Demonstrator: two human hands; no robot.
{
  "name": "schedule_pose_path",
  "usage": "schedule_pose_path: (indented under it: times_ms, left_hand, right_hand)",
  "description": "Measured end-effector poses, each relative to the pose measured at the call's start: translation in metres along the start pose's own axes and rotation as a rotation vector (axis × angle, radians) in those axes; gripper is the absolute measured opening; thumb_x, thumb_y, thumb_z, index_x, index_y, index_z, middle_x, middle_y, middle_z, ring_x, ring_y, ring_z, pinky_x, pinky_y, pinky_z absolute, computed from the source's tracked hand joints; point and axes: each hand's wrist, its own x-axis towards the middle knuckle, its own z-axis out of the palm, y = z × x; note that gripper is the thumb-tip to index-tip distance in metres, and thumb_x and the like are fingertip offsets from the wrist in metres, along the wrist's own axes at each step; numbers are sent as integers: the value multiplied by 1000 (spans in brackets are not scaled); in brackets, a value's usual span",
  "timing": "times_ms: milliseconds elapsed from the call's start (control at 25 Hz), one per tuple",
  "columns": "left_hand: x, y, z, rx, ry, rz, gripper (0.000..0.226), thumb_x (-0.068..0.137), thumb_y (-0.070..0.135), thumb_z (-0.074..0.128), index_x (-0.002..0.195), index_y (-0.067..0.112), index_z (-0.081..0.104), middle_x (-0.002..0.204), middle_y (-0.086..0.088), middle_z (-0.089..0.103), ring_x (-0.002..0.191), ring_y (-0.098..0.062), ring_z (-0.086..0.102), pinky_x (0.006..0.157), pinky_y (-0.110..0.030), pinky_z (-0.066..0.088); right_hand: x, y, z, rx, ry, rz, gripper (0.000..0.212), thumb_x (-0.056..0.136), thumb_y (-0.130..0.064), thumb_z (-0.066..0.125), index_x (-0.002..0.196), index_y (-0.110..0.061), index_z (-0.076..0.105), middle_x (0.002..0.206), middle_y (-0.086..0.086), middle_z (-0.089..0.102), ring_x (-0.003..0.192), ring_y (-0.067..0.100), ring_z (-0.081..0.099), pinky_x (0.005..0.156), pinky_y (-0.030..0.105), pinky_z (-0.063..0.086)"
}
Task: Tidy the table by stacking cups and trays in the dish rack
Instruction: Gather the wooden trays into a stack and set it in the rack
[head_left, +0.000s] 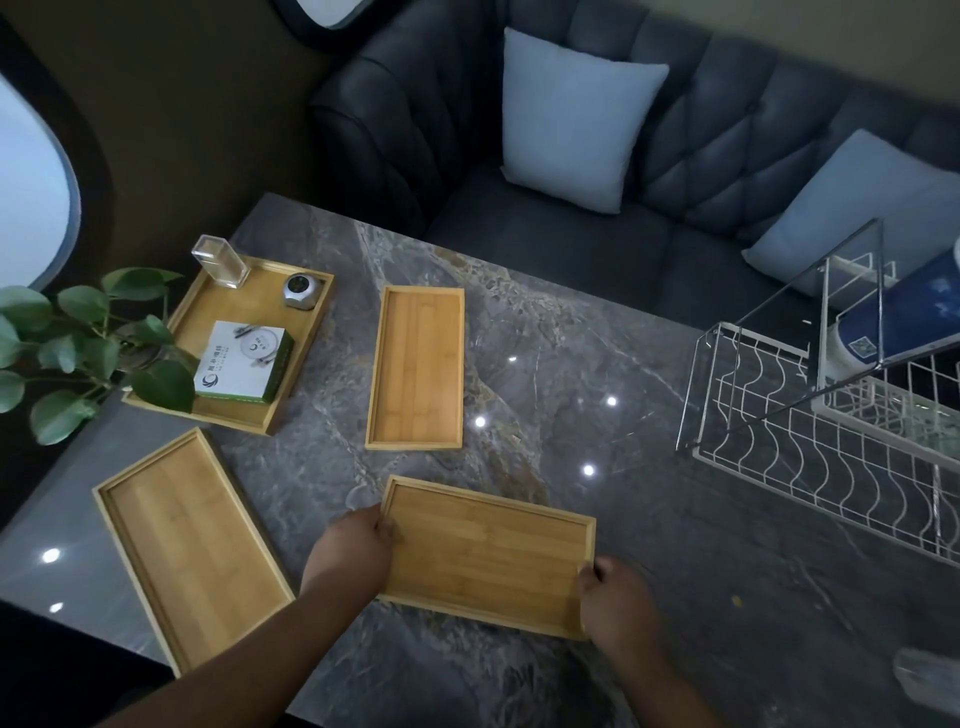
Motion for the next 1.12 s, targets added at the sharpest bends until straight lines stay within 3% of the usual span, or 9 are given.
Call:
schedule_pose_path:
  times_ms: [160,360,520,640,800,920,1120]
  left_hand:
    - [0,-1,-1,-10,1,26,29,102,36,44,110,25,70,109,-7,71,90,-25,64,78,-34,49]
    - [0,-1,-3,-33,-18,-8,35,100,41,43,119,27,70,114,-5,71,96,-24,65,81,-36,51]
    - [6,4,-11,-171,6,-91,47,97,52,46,131,26,65,129,-4,69,111,-26,64,89,-39,47]
    - [17,11,-16,-241,25,-121,58,94,60,43,135,22,62,133,-5,67,120,-30,61,100,-43,46]
    - [40,24,-23,-242,73,-136,57,93,60,37,109,18,71,109,-9,72,99,-32,66,86,-42,51]
    - [67,34,-28,-157,108,-197,59,94,62,40,109,17,74,109,-11,74,99,-33,68,75,-37,46]
    - [105,35,-26,-136,84,-320,61,95,61,46,117,8,67,117,-16,71,108,-36,66,76,-38,42]
  right_hand:
    - [3,4,3,-4,6,-14,30,100,-32,50,89,-11,69,93,10,72,87,29,67,71,31,46]
    - [9,6,4,-47,-16,-35,32,101,-33,48,94,-10,68,99,14,72,92,31,67,79,35,52]
    - [16,-8,-4,-89,141,-179,38,97,-34,52,128,-13,57,124,12,65,113,31,62,96,40,50]
    - [30,-29,-11,-232,183,-426,66,97,-43,46,155,-15,30,157,13,38,145,33,34,119,46,31]
    - [54,-76,-6,-479,146,-644,73,97,-65,17,158,-30,0,169,6,9,155,31,3,125,51,11]
    - [71,-119,4,-521,112,-738,74,95,-69,14,158,-35,-3,169,4,5,155,30,-1,124,53,3]
    - [96,-186,21,-621,98,-858,76,94,-69,13,158,-31,2,169,7,7,155,34,-1,122,57,0]
